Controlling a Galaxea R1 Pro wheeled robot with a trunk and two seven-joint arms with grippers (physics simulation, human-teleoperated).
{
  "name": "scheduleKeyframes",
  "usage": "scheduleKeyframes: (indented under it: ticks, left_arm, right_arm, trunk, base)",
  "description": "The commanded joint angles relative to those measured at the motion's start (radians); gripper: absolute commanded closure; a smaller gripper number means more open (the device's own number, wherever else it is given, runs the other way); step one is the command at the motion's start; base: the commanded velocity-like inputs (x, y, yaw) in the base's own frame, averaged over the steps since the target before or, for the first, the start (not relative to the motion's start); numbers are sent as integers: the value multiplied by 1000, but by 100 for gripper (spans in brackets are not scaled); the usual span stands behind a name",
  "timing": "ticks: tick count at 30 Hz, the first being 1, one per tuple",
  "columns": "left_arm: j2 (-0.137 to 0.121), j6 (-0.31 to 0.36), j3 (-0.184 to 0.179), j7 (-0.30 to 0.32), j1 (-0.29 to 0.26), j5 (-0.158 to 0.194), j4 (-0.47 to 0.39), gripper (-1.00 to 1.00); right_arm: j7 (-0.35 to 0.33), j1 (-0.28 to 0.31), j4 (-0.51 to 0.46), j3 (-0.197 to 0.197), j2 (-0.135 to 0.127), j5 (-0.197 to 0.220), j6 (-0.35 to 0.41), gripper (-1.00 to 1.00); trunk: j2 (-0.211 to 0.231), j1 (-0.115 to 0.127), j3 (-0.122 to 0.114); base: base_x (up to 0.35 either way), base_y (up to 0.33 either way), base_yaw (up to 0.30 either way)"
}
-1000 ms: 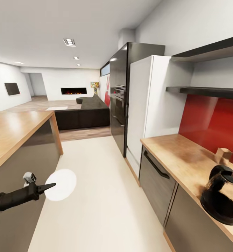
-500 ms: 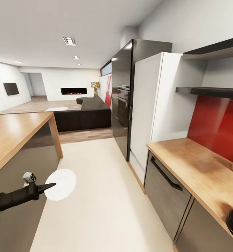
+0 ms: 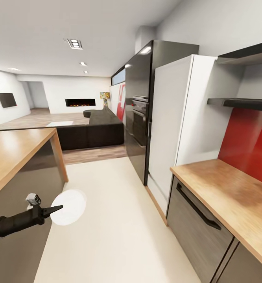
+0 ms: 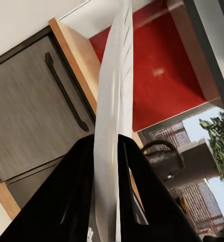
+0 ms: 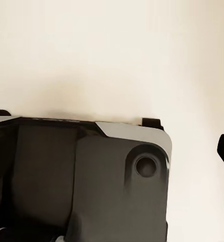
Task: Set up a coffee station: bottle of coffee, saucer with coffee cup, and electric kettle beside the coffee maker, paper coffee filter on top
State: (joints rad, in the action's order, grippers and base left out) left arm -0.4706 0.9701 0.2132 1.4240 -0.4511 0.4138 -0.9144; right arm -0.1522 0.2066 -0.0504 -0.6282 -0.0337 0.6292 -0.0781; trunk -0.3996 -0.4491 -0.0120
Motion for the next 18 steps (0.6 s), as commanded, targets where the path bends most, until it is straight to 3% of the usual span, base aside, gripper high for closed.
scheduleKeyframes:
  ticks: [1, 18]
  left_arm:
    - [0, 7, 0, 0, 0, 2, 0, 100]
    - [-2, 7, 2, 0, 0, 2, 0, 100]
  right_arm:
    - [-4, 1, 1, -8, 0, 11, -3, -100]
    - [-4, 1, 1, -8, 0, 11, -3, -100]
  trunk:
    - [-1, -1, 0]
    - [-1, -1, 0]
  base:
    - [322, 140, -223]
    - [320, 136, -259]
